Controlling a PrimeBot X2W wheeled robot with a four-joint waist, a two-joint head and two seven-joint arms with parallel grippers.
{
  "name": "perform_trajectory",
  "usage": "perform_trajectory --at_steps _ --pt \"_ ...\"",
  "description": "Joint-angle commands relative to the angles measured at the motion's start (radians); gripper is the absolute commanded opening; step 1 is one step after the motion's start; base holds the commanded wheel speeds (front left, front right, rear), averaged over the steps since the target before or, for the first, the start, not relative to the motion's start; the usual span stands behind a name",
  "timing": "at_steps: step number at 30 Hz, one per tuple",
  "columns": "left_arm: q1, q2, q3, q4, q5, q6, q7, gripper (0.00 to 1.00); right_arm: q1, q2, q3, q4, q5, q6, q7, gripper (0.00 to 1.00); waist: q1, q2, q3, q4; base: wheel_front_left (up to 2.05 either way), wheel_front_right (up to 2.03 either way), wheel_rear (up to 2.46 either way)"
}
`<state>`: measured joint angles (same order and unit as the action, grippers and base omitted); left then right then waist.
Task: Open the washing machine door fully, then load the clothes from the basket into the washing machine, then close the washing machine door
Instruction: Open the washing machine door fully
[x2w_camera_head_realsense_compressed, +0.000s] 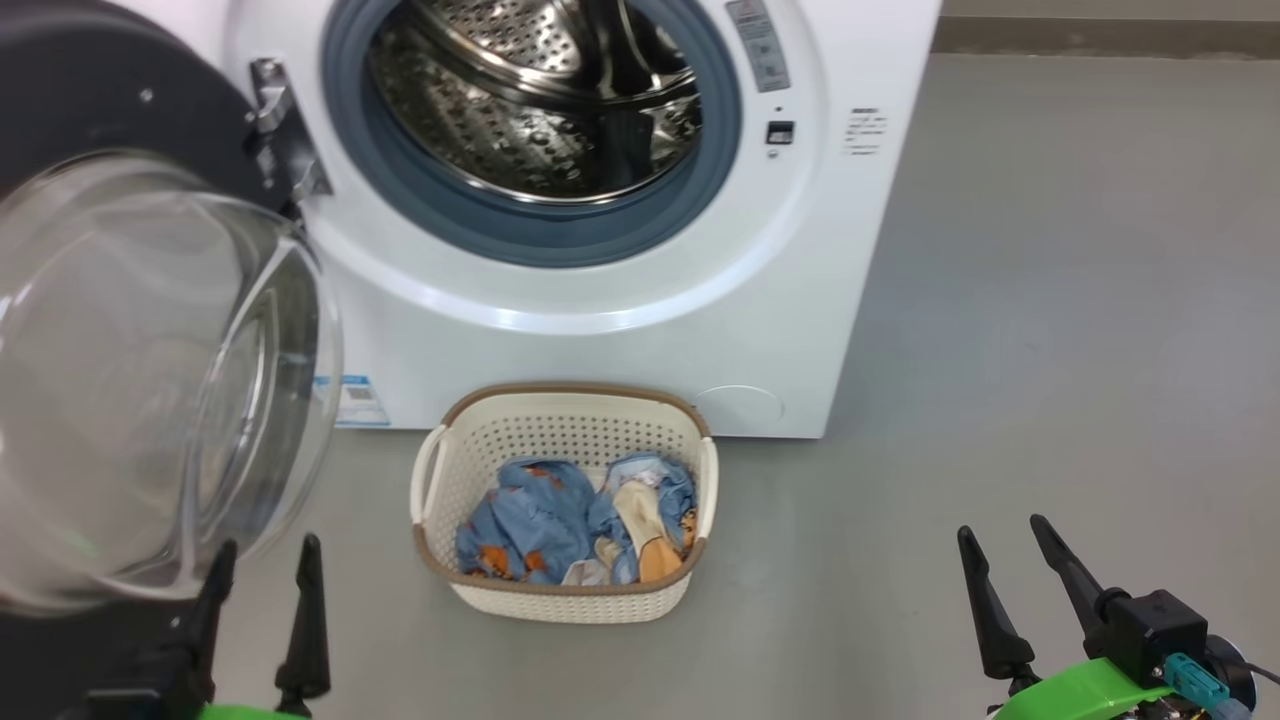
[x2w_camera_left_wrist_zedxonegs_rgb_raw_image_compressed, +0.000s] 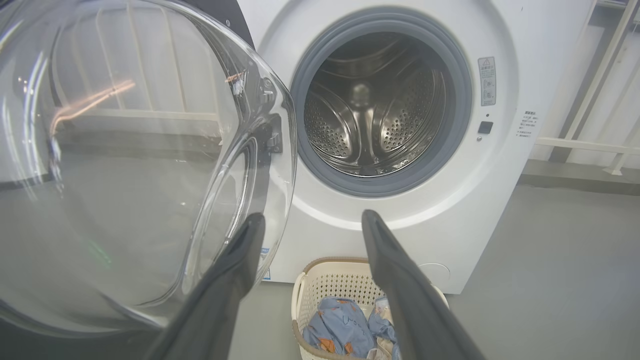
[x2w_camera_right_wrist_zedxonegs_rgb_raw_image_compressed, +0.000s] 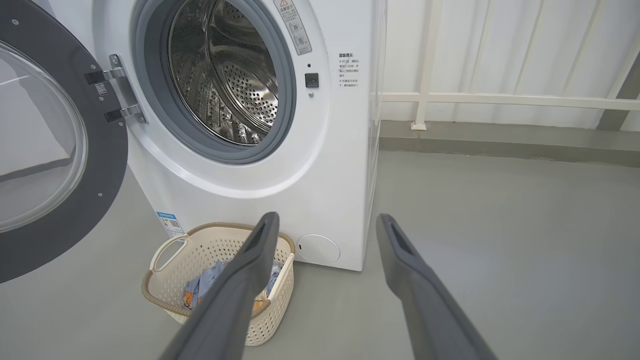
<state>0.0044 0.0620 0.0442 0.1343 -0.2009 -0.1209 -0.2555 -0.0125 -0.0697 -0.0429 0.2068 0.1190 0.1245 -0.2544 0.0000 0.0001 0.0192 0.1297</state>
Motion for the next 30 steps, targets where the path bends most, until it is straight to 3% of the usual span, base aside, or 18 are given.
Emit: perform_trajectory --at_steps 1,11,30 --pt "-0.014 0.014 0.029 -0.018 -0.002 -0.005 -0.006 1.0 -0.005 -0.009 0.026 -0.028 0.0 0.006 -0.007 1.0 0.0 -0.0001 -0.009 -0.018 0.0 0.0 0.0" --pt "0.036 0.017 0.03 -0.017 -0.007 -0.007 -0.006 1.0 0.011 -0.007 0.039 -0.06 -0.008 0.006 -0.007 1.0 0.0 -0.0001 -0.025 -0.084 0.0 0.0 0.0" --pt "0.071 0.019 0.026 -0.026 -0.004 -0.009 -0.006 1.0 0.046 0.005 0.034 -0.128 -0.014 0.006 -0.007 1.0 0.0 -0.0001 -0.023 -0.13 0.0 0.0 0.0"
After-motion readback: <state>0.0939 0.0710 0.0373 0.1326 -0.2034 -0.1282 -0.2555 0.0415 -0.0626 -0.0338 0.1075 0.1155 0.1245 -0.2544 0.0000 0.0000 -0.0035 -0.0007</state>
